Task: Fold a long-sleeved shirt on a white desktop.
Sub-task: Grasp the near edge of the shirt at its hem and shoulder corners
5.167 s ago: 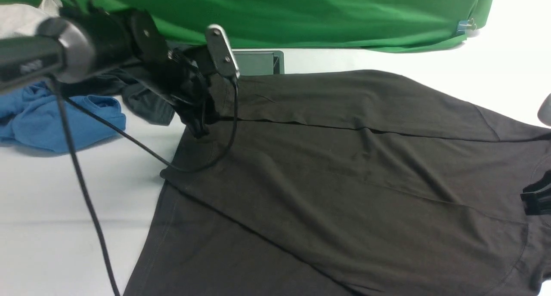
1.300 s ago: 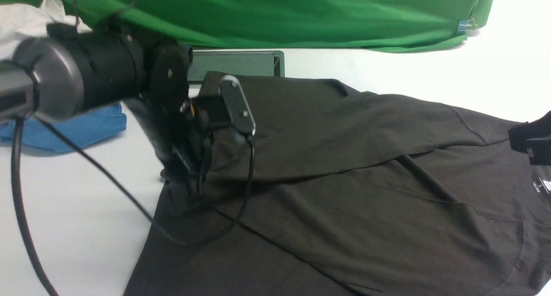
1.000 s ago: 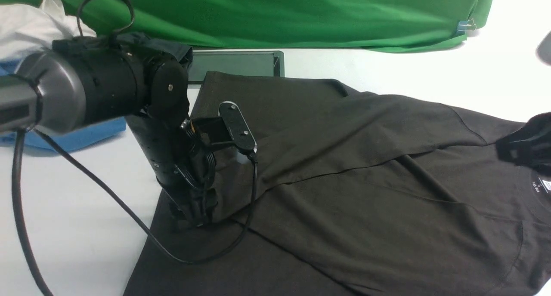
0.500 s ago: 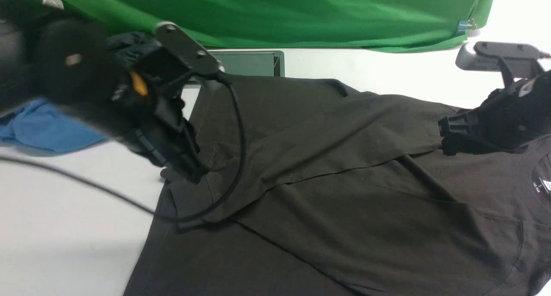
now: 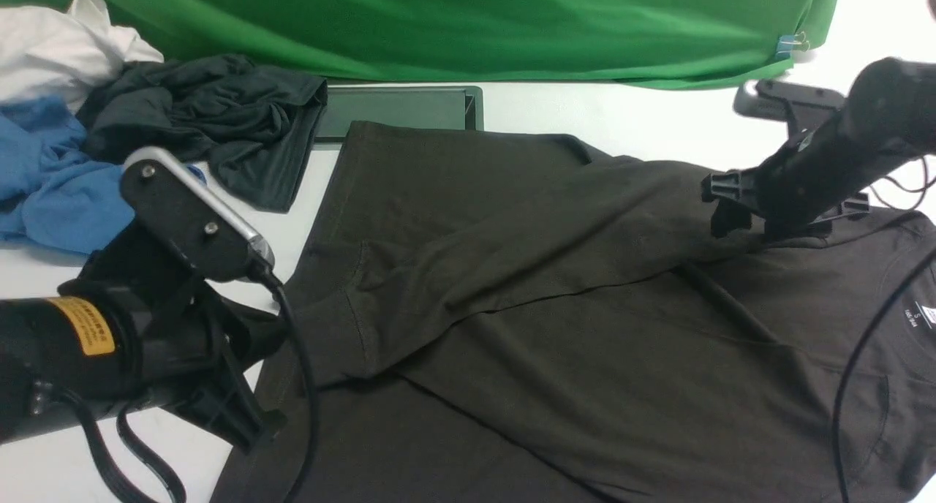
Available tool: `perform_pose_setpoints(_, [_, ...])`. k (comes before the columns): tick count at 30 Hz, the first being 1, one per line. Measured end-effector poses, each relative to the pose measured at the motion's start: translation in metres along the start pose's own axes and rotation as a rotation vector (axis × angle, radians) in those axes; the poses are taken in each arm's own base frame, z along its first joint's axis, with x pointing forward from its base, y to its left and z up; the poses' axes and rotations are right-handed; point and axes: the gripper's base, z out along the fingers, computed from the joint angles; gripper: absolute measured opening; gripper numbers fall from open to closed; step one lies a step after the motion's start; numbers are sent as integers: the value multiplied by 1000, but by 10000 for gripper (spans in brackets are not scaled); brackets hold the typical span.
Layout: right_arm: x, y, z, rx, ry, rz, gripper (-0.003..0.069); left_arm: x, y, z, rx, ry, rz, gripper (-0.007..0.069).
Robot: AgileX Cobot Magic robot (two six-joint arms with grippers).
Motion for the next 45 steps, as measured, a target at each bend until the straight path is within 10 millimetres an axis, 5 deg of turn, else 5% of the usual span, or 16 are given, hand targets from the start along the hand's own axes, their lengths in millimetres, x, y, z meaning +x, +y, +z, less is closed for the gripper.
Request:
perform_pose_setpoints(4, [-3,0,5,10,2,-15,466,1,0,0,-2,-5,22,15])
perform_pose_setpoints(8, [-4,-1,6,16,10,-49,360,0,0,0,-5,-11,27,15])
perform_pose_setpoints(9, [-3,-2,6,18,18,-78,271,0,0,0,-6,-13,29,17])
perform_pose_setpoints(15, [-2,-3,3,19,38,-142,54,0,0,0,-8,-17,30,17])
perform_pose_setpoints(28, [-6,-10,-31,86,33,-196,29,-1,0,0,-11,-24,30,17])
perform_pose_setpoints(31, [-3,-13,-32,94,61,-120,58,-1,1,0,-11,-27,28,17])
perform_pose_setpoints(38, [-8,-13,-20,77,2,-44,492,-2,1,0,-17,-39,32,17])
perform_pose_setpoints(45, [-4,-12,-8,72,38,-34,496,-2,1,0,-17,-39,35,17])
